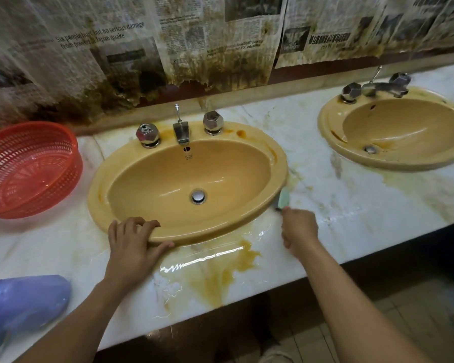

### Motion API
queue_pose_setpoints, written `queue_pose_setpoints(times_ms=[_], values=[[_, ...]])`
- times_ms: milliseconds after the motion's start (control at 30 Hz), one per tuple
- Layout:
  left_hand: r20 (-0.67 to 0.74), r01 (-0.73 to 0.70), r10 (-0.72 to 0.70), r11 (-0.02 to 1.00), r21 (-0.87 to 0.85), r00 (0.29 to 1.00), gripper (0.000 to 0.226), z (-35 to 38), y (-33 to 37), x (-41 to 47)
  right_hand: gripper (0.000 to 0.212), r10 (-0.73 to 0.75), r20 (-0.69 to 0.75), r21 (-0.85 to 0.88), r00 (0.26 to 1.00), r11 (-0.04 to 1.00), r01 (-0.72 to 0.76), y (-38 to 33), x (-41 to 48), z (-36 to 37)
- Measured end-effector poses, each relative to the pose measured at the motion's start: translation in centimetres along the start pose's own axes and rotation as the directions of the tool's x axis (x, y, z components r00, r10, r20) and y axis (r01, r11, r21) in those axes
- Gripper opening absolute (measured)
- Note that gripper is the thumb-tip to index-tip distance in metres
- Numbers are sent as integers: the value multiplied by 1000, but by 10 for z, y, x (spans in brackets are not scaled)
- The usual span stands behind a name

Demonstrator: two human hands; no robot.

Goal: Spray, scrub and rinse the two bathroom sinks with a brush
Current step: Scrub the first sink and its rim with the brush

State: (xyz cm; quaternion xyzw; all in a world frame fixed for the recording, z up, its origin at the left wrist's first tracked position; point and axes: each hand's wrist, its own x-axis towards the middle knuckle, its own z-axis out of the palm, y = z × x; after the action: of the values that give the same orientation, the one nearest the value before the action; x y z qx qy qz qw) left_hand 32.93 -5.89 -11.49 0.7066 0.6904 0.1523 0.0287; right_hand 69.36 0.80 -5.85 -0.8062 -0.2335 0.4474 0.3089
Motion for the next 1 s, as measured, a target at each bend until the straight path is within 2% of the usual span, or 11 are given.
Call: queue_pose_setpoints(times_ms=[67, 167, 367, 500, 567, 700, 867, 933, 1000], values=[[1, -16, 16, 1000, 1, 1000, 70, 2, 2, -5, 26, -17, -42, 9, 999, 1000, 18, -27, 31, -7], [49, -17, 17, 1000, 5, 999, 68, 2, 1, -9, 23, -45, -32, -47, 998, 998, 43, -46, 53, -14], [73, -39, 38, 999, 15, 997, 61, -3, -5, -13, 34, -143, 36, -320, 989, 936, 147, -16, 16, -25], [54, 16, -17, 1000, 7, 998, 69, -4, 0, -13, 29, -63, 5, -206, 998, 977, 62, -43, 53, -23], [42, 64, -64, 998, 8, 997, 74, -5, 2, -14, 28, -72, -3, -181, 997, 981, 71, -66, 73, -21], [50, 137, -137, 991, 12, 989, 77, -6, 3, -15, 17, -113, 8, -232, 994, 966, 112, -86, 80, -19], [44, 140, -140, 990, -5, 989, 76, -4, 2, -15, 26, -90, 68, -381, 994, 918, 109, -40, 47, -40], [45, 143, -143, 990, -4, 989, 75, -3, 1, -15, 32, -109, 89, -381, 990, 915, 135, -28, 38, -41], [48, 139, -139, 990, 1, 989, 75, -2, 0, -15, 33, -117, 41, -365, 992, 923, 123, -37, 49, -34]])
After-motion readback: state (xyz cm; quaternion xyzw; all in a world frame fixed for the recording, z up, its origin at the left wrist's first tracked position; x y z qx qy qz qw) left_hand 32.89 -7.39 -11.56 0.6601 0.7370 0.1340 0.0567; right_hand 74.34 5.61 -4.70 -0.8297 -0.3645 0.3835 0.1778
